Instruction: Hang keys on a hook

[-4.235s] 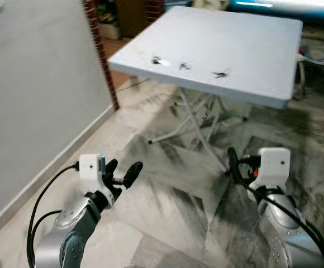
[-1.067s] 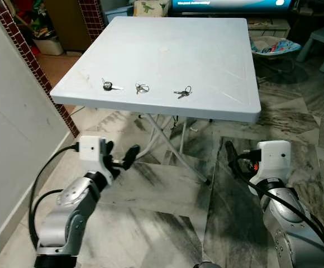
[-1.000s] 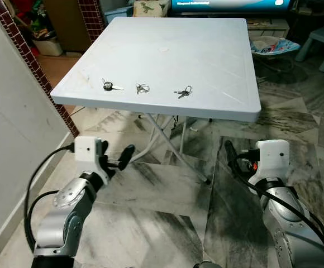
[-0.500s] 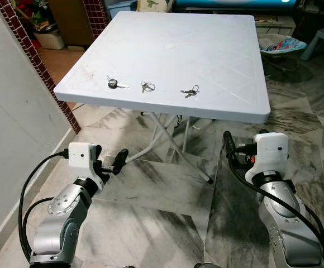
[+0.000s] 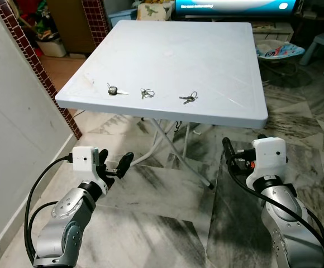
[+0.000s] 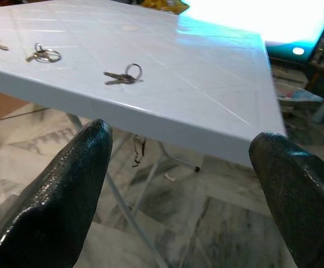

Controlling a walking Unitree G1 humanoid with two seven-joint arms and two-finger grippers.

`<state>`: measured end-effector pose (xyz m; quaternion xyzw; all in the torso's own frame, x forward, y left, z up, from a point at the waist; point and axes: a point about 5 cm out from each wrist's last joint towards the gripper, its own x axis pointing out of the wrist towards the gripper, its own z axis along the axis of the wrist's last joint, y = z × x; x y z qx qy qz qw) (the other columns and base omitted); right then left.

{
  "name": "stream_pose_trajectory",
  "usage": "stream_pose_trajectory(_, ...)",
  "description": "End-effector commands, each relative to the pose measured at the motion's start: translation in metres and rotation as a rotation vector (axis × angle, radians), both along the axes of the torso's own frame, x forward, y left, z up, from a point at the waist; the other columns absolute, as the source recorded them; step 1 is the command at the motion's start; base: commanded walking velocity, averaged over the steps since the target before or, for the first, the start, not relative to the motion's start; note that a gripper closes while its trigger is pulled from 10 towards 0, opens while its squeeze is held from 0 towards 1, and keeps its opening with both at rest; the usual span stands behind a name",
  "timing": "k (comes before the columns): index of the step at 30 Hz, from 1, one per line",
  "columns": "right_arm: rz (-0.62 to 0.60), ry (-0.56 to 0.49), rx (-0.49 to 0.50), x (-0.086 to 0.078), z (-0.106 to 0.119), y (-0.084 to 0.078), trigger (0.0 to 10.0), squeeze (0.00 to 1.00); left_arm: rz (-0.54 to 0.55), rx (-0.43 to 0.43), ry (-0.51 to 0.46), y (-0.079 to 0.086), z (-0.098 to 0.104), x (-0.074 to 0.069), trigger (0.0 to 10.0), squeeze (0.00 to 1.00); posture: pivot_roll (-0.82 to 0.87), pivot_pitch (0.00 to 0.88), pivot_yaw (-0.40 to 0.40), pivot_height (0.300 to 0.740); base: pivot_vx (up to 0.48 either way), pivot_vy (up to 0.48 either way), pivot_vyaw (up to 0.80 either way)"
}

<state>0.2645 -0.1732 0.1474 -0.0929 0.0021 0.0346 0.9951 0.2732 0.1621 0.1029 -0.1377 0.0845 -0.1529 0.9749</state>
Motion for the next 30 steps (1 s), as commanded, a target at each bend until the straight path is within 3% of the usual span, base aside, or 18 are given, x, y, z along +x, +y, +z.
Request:
stream_pose_trajectory(1, 0.032, 0.001, 0.007, 0.0003, 0.0008, 0.0057, 10.0, 0.0, 0.002, 0.002, -0.008, 0.002, 0.0033, -0.0003, 10.0, 0.0, -0.11, 0.11, 0.085, 0.74, 0.446, 0.0, 0.0)
stream_pose_trajectory(30, 0.068, 0.013, 0.01, -0.0014, -0.0017, 0.0118, 10.0, 0.0, -0.035, -0.006, 0.015, -0.0054, 0.0002, -0.001, 10.0, 0.0, -0.11, 0.111, 0.086, 0.74, 0.44, 0.0, 0.0)
